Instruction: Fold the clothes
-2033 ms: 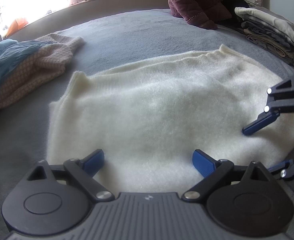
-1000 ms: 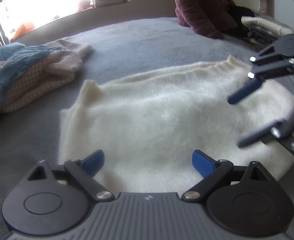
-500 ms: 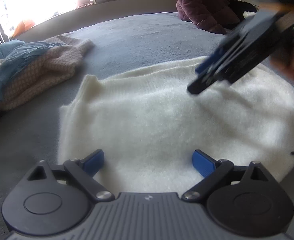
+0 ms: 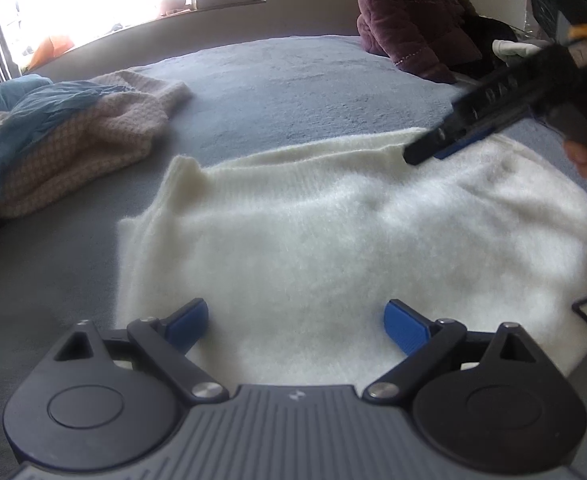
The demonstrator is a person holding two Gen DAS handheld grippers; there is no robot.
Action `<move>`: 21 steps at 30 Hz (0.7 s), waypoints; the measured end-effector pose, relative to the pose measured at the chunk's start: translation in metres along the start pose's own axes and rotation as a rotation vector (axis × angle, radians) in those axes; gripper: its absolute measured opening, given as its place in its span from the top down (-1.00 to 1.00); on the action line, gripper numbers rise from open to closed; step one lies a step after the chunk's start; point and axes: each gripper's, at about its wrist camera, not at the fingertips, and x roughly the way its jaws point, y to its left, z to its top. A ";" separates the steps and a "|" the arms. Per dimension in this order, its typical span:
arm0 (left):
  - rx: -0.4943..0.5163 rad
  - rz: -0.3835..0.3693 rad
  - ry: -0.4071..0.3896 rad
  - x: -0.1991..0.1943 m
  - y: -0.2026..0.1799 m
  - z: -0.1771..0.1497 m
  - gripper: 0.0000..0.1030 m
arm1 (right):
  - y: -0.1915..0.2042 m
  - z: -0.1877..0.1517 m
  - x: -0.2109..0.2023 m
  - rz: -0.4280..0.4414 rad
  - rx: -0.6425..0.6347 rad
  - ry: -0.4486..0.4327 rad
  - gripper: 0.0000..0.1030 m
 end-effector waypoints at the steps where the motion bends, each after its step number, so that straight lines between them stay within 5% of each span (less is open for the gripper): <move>1: 0.001 0.000 0.000 0.000 -0.001 0.000 -0.86 | -0.002 -0.002 0.008 -0.028 -0.006 0.017 -0.03; 4: 0.001 0.001 0.002 -0.003 0.000 0.000 -0.86 | -0.009 -0.006 0.027 -0.081 -0.032 0.056 0.05; 21: -0.005 0.024 0.008 -0.005 0.000 0.000 -0.86 | 0.009 -0.007 0.006 -0.044 -0.017 -0.015 0.03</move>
